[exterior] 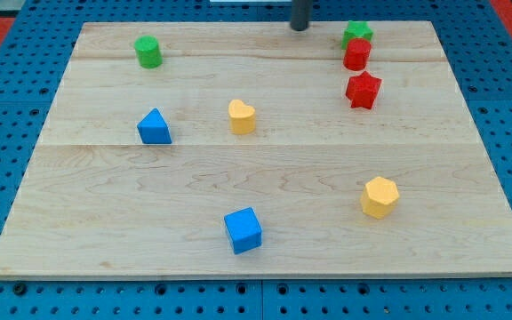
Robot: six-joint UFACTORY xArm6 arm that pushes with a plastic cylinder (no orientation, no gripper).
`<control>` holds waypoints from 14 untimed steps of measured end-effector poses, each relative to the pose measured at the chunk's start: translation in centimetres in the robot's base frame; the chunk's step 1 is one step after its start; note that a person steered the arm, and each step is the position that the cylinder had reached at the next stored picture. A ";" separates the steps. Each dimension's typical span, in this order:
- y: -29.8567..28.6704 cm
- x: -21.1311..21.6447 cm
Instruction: Slide the green circle vertical to the yellow hexagon
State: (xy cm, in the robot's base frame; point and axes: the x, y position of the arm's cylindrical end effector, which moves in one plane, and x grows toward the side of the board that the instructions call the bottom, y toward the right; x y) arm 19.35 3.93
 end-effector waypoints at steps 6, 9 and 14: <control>-26.0 6.1; -21.8 8.9; -9.3 7.4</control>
State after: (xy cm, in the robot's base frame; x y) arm 26.76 -5.33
